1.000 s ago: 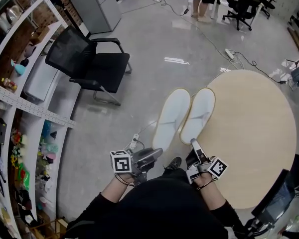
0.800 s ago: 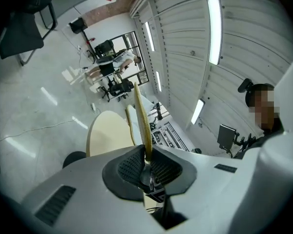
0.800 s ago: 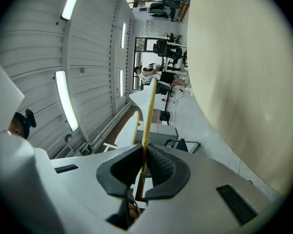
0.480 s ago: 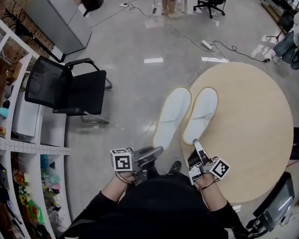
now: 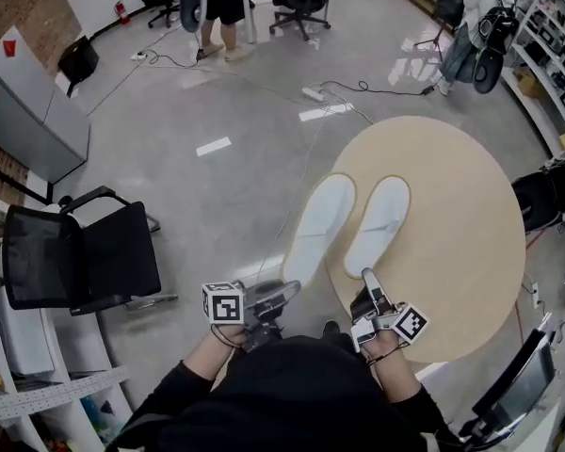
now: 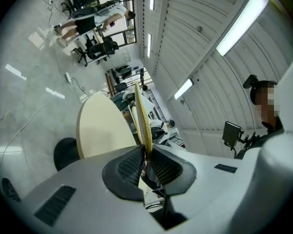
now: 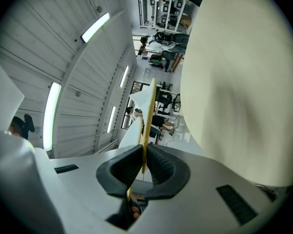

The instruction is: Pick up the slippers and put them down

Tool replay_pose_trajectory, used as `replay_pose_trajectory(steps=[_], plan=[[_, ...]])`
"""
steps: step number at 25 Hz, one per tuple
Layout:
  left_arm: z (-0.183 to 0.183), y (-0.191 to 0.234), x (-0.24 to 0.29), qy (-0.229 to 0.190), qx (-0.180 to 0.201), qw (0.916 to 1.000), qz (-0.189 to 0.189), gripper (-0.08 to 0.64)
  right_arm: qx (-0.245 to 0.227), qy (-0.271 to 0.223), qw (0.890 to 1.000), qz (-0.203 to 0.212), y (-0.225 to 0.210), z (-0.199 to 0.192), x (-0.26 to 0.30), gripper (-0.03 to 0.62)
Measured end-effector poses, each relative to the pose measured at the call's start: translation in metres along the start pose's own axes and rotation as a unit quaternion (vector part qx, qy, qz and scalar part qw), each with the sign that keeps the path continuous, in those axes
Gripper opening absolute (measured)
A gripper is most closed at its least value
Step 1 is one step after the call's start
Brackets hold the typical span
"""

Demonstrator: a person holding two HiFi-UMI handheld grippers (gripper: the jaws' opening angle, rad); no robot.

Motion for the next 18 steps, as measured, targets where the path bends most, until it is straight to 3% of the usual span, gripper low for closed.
replay_pose_trajectory(steps=[6,12,18], plan=[[0.05,0.026,-0.02,0.042,-0.017,0.9988,-0.02,0.048,-0.01,-0.044,0.999,-0.02,0.018,-0.028,0.025,0.037],[0.067,0.042,-0.018,0.065,-0.046,0.9966,-0.022,0.048,-0.02,-0.059,0.997,-0.054,0.019,-0.035,0.031,0.038],[0.091,0.05,-0.003,0.091,-0.038,0.9949,-0.018,0.048,0.002,-0.074,0.996,-0.056,0.006,-0.038,0.069,0.038]])
Point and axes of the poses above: the fingertips, and each gripper's own axes: x forward along the fingers, y to its left, z out of its top, the point moved 1 cm from there along -x, backward along the fingers, and after that the axes turned 8 degrees about -y, right-handed, at the moved point
